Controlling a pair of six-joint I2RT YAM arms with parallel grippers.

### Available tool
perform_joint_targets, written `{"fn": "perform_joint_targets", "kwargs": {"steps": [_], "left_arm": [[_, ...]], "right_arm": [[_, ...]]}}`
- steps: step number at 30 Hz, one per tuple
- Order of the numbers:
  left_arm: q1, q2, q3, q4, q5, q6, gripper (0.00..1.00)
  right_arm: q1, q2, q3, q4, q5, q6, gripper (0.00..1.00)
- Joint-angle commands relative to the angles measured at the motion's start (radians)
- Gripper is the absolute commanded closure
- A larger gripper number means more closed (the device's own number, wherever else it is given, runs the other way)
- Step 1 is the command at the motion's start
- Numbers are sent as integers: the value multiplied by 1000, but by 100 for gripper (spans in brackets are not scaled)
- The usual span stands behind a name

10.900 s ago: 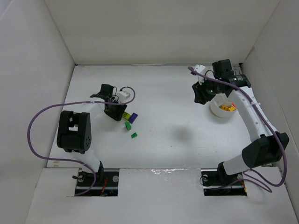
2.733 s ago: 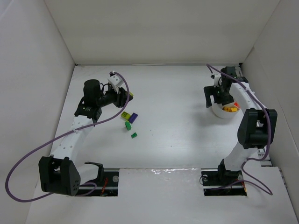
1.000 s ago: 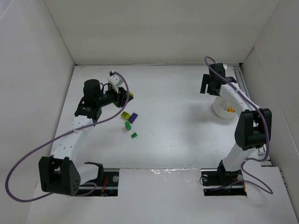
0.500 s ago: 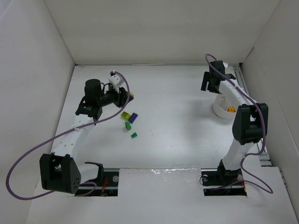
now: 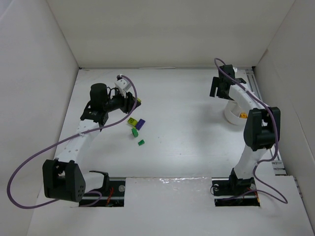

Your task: Sort the legos into containers by color

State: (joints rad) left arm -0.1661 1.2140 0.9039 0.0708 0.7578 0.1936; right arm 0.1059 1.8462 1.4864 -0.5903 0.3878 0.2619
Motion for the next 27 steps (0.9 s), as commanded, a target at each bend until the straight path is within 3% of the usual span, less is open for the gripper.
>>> {"fn": "perform_joint_targets", "kwargs": {"steps": [1,17,27], "left_arm": [[2,-7,33,34,12,9,100],[2,-16,15,34,12,9,100],[2,-16,6,43,12,9,100]], "right_arm": [[8,-2,21,33,-29,5,1],[8,-33,-60,-15,-122,-35,1],[-1,-120,-101,-88,-260,-213,1]]}}
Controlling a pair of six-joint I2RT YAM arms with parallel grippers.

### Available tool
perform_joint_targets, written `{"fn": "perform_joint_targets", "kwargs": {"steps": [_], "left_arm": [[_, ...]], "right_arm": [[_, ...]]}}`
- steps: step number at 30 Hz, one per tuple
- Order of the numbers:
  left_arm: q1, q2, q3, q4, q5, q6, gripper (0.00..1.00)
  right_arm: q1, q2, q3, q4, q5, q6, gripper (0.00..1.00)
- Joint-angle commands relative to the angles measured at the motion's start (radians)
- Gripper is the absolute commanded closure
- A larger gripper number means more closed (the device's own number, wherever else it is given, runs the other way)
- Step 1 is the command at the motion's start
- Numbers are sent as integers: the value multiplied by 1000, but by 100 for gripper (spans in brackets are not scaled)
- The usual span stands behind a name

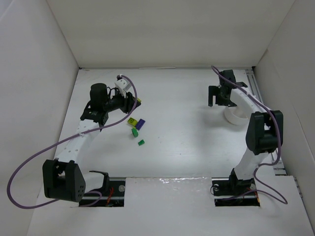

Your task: Sort the legos into containers by color

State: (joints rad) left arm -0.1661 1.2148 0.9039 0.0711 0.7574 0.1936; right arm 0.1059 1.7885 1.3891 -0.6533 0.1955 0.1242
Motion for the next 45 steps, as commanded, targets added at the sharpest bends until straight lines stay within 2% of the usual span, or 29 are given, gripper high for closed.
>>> {"fn": "perform_joint_targets", "kwargs": {"steps": [1,7,18,29,36,40,44,45], "left_arm": [[2,-17,6,42,13,9,100],[2,-17,6,42,22,9,100],[2,-17,6,52,31,0,100],[2,-17,6,61,31,-10,100],[2,-17,6,70,31,-19,100],[2,-17,6,70,40,-19,100],[2,-37,6,70,80,-19,100],[2,-37,-3,81,126,-19,100]], "right_arm": [[-15,-73,-15,-25,-96,-87,1],[-70,-116,-33,-65,-185,-210,1],[-155,-150,-73,-103,-208,-346,1],[-155,-238,-113,-154,-303,-468,1],[-164,-323,-157,-126,-329,-500,1],[-215,-380,-157,-138,-436,-509,1],[-238,-576,-147,-27,-614,-518,1],[-238,-612,-147,27,-661,-509,1]]}}
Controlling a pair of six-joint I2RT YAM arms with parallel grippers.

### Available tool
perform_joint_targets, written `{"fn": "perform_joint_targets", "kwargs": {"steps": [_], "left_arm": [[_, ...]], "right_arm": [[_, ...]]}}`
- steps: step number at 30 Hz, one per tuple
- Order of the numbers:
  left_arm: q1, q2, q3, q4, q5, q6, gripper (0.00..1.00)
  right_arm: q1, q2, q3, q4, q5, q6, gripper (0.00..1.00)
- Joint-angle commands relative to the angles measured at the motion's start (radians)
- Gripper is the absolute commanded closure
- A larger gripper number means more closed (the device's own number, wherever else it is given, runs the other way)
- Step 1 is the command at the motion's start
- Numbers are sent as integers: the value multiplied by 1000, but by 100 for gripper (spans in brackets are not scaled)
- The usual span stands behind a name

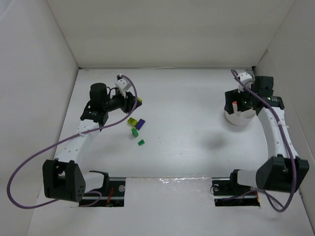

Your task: Sort the legos into containers by color

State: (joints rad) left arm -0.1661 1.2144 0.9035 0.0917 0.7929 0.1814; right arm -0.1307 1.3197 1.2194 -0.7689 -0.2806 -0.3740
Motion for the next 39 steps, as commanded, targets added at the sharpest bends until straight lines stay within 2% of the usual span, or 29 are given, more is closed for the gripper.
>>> {"fn": "perform_joint_targets", "kwargs": {"steps": [1,3,4,7,8,9,10,11,12,14,17,18,19,20,21,23,24,27,34,37,39], "left_arm": [[2,-36,-3,60,118,-7,100],[-7,-46,-3,71,173,3,100],[-7,-46,-3,71,228,3,100],[-7,-10,11,117,339,-95,100],[-7,13,21,162,368,-133,100],[-7,13,21,163,397,-176,100],[-7,22,21,202,422,-230,100],[-7,31,12,320,465,-364,100],[-7,31,-14,397,482,-441,100],[-7,42,-14,515,517,-548,100],[-7,66,8,526,537,-655,100],[-7,66,8,548,537,-683,100],[3,76,8,572,537,-721,100],[13,76,-9,615,546,-831,100],[13,76,-24,738,546,-899,100],[22,85,-67,845,528,-1020,100],[33,85,-68,888,519,-1099,100],[42,85,-78,902,496,-1171,100],[42,118,-87,915,456,-1356,100],[42,141,-97,1072,477,-1502,100],[42,142,-97,1119,489,-1517,100]], "right_arm": [[-1,-175,23,173,-286,-11,1],[29,-258,32,230,-350,51,1],[43,-282,11,314,-377,82,1],[120,-318,-20,395,-420,170,1],[181,-250,52,300,-442,170,1],[207,-249,99,299,-459,170,1],[226,-158,147,245,-489,170,1],[238,-104,196,133,-529,170,1],[247,-53,280,84,-601,181,1],[258,79,343,-28,-644,161,1],[290,112,358,-11,-577,132,1],[290,90,326,85,-563,132,1],[308,58,224,159,-528,132,1],[324,-27,160,242,-501,132,1],[342,-74,93,425,-474,132,1],[399,-179,-80,592,-415,120,1],[425,-198,-113,643,-390,119,1],[523,-208,-162,730,-330,104,1],[670,-228,-293,1071,-281,104,1],[721,-179,-293,1120,-281,113,1],[741,-159,-293,1178,-281,122,1]]}}
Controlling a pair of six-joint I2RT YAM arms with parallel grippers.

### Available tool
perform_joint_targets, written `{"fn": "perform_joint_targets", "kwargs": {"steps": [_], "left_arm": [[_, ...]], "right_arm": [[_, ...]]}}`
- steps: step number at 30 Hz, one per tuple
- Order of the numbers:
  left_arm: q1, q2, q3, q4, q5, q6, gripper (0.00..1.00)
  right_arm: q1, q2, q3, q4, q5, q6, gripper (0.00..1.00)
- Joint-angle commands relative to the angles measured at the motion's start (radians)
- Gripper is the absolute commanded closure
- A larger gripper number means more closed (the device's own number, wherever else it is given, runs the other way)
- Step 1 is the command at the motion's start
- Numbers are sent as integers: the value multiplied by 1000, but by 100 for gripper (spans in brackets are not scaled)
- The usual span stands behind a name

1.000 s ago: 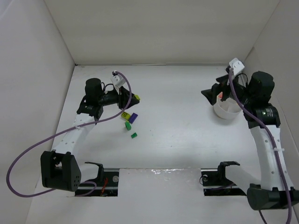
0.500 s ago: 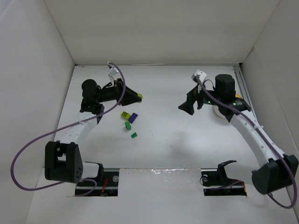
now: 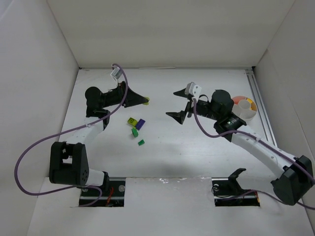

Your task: Sort the legos into containers by color

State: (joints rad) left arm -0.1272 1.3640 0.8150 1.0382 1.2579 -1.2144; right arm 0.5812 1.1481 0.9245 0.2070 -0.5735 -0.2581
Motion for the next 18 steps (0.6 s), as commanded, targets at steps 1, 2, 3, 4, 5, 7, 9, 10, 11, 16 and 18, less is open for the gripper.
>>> {"fn": "perform_joint_targets", "kwargs": {"steps": [1,2,3,4,5,7,9,10,11,16,18], "left_arm": [[3,-8,-8,163,24,-122,100],[3,-8,-8,163,34,-122,100],[3,-8,-19,163,44,-122,100],[3,-8,-19,163,44,-122,100],[3,-8,-19,163,54,-122,100],[3,-17,-19,163,66,-111,100],[-8,-17,-19,163,78,-111,100],[-8,-17,-19,154,90,-102,100],[-8,-17,-19,139,103,-91,100],[-17,-36,-28,77,123,-33,100],[-26,-36,-17,-10,132,36,100]], "right_arm": [[43,22,13,218,12,6,1],[43,42,22,218,12,19,1],[57,53,31,230,12,19,1],[57,62,43,230,-9,37,1],[69,62,43,239,-18,49,1],[84,88,53,239,-19,49,1],[95,99,53,239,-19,49,1],[95,108,63,249,-29,49,1],[107,108,63,258,-29,49,1],[141,145,94,258,-20,49,3],[160,157,105,258,-31,49,5]]}}
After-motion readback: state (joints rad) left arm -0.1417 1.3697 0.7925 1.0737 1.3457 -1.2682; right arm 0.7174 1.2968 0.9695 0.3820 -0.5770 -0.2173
